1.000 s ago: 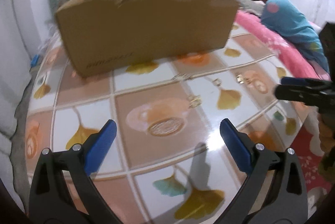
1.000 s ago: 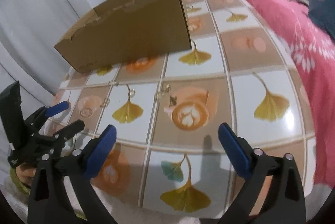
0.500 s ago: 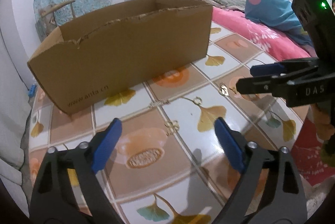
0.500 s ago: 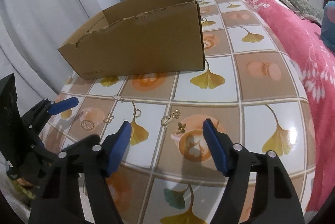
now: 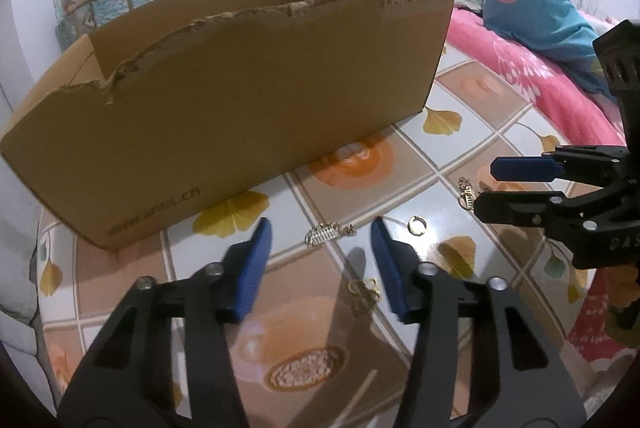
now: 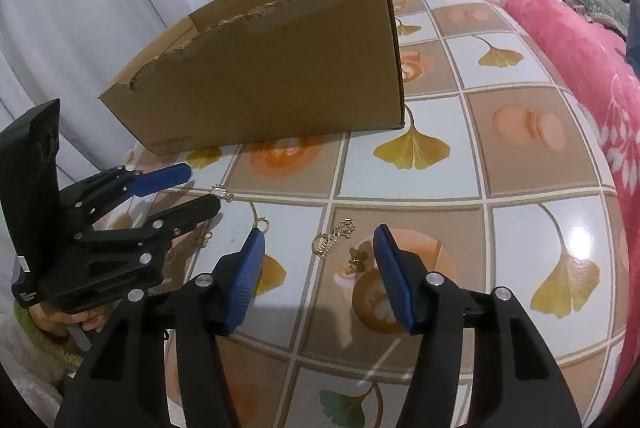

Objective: Organize jewelry
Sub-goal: 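Move both open tools toward the gold chain charm on the table, then close the left gripper on the gold chain charm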

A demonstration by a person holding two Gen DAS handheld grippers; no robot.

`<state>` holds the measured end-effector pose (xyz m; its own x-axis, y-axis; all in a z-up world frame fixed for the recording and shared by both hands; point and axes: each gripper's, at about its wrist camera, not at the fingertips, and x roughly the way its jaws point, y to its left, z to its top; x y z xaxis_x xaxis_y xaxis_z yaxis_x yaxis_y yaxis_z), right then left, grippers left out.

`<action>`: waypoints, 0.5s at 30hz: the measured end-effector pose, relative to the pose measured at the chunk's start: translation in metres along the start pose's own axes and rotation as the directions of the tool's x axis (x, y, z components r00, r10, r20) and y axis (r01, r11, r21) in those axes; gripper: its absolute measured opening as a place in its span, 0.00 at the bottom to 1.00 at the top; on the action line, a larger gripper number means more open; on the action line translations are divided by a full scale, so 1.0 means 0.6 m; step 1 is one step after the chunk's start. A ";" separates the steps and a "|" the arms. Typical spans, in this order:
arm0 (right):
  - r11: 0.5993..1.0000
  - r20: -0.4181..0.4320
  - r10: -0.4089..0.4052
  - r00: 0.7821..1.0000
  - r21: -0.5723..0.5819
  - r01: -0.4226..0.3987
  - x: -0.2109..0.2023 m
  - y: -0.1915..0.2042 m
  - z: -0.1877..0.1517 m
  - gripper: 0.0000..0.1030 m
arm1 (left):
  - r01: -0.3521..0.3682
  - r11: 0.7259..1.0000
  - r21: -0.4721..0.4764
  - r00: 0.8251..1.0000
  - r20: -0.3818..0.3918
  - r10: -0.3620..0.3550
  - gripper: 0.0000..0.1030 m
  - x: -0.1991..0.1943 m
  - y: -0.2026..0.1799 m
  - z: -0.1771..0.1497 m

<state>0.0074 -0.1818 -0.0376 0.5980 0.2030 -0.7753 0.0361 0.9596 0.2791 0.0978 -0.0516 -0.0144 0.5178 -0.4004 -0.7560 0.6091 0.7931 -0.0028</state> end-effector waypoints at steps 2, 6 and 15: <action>1.000 -0.003 0.001 1.000 0.006 -0.001 0.002 -0.003 -0.001 0.54 | 0.008 1.000 0.009 1.000 -0.016 -0.008 0.29 0.007 -0.001 0.000; 1.000 -0.003 0.008 1.000 0.021 -0.008 0.006 -0.011 0.000 0.54 | 0.026 1.000 0.005 0.999 -0.035 -0.026 0.28 0.014 0.000 0.001; 0.999 0.009 0.023 1.000 0.040 -0.023 0.006 -0.015 -0.001 0.54 | 0.011 1.000 0.018 0.999 -0.039 -0.010 0.14 0.020 -0.002 0.008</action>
<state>0.0088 -0.1895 -0.0433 0.6056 0.2233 -0.7638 0.0544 0.9460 0.3197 0.1064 -0.0594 -0.0203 0.4875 -0.3901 -0.7811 0.6254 0.7803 0.0006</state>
